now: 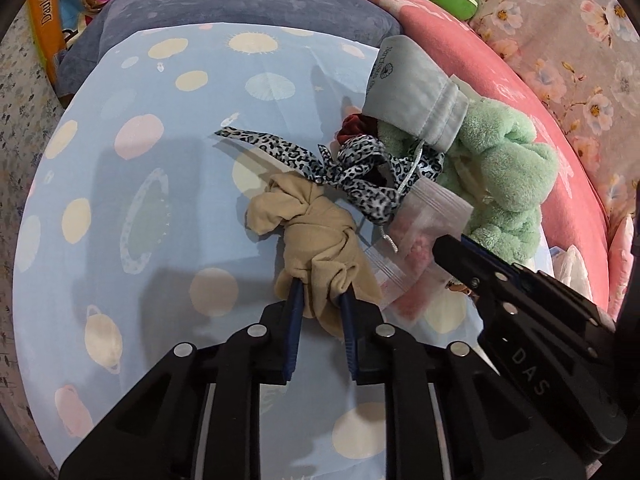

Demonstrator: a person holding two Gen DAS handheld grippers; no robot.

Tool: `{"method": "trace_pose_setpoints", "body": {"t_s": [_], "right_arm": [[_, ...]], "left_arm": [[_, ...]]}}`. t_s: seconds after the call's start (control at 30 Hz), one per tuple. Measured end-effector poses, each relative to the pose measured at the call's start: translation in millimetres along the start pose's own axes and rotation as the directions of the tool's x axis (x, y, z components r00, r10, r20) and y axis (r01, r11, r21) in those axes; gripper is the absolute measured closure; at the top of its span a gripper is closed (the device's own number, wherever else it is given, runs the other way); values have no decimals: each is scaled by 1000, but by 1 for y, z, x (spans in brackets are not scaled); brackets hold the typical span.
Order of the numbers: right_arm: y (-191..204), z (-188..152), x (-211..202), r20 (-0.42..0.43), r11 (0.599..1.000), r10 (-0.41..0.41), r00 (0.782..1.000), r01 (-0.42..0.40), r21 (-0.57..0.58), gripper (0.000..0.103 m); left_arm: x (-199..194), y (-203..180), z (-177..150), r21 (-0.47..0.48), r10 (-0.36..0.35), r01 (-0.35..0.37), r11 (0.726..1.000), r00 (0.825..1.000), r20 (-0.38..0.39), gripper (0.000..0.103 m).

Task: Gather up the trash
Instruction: 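Grasp the tan sock with the left tool while the right tool grasps the clear pink zip bag, then carry the tan sock and zip bag over the bin and open both tools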

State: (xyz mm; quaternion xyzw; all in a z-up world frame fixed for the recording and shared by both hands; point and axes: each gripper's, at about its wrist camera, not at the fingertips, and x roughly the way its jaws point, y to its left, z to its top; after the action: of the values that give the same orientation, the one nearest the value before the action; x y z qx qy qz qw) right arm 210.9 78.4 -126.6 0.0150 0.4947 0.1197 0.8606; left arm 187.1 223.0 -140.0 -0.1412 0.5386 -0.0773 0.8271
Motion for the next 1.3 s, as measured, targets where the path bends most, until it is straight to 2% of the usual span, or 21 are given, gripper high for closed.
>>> {"method": "trace_pose_setpoints", "body": {"t_s": [0.13, 0.3, 0.33, 0.37, 0.6, 0.7, 0.77, 0.8, 0.83, 0.87, 0.93, 1.0, 1.1, 1.2, 1.23, 1.27, 1.3], "right_arm": [[-1, 2, -24, 55, 1000, 8, 998, -8, -3, 96], [-11, 11, -72, 160, 1000, 11, 987, -15, 19, 96], [-14, 13, -82, 181, 1000, 11, 983, -15, 21, 96], [-18, 15, -93, 199, 1000, 9, 980, -14, 23, 96], [-54, 22, -165, 329, 997, -41, 943, 20, 68, 96], [-75, 17, -186, 356, 994, -77, 931, 44, 101, 96], [-87, 9, -195, 359, 990, -115, 926, 78, 116, 96], [-94, 3, -199, 356, 987, -133, 925, 94, 127, 96], [-100, -2, -200, 350, 985, -146, 925, 103, 137, 96], [-105, -7, -201, 342, 982, -160, 926, 115, 147, 96], [-113, -18, -203, 335, 978, -181, 925, 132, 162, 96], [-119, -27, -203, 327, 975, -183, 927, 129, 180, 96], [-126, -38, -199, 313, 973, -168, 935, 105, 207, 96], [-126, -47, -197, 307, 973, -160, 938, 97, 210, 96], [-127, -49, -196, 303, 973, -156, 940, 94, 209, 96], [-126, -51, -196, 301, 973, -155, 941, 94, 209, 96], [-126, -53, -195, 299, 974, -154, 942, 94, 208, 96]], "left_arm": [[-14, -8, 0, 10, 7, -7, 1000, 1000, 27, 90], [-44, -30, 2, 38, -1, -3, 999, 995, 95, 93], [-51, -36, 3, 45, -8, 4, 999, 994, 109, 96], [-59, -42, 3, 56, -18, 11, 998, 992, 126, 103], [-108, -105, 11, 169, -90, 52, 984, 969, 231, 103], [-116, -124, 12, 207, -112, 63, 976, 966, 234, 103], [-114, -127, 7, 203, -95, 48, 978, 969, 228, 100], [-111, -127, 2, 196, -72, 27, 980, 972, 222, 83], [-107, -125, -3, 182, -44, 4, 983, 976, 215, 48], [-101, -120, -9, 154, -6, -28, 988, 977, 213, 22], [-89, -109, -22, 95, 56, -78, 992, 976, 212, 19], [-65, -94, -30, 50, 100, -108, 993, 984, 150, 18], [-28, -70, -39, -33, 125, -123, 992, 990, 59, 19], [-3, -57, -44, -80, 106, -105, 991, 994, 10, 21], [3, -56, -46, -85, 93, -92, 992, 996, -1, 23], [9, -57, -47, -82, 85, -87, 993, 996, -17, 33], [15, -56, -48, -72, 80, -83, 994, 996, -37, 39]]}}
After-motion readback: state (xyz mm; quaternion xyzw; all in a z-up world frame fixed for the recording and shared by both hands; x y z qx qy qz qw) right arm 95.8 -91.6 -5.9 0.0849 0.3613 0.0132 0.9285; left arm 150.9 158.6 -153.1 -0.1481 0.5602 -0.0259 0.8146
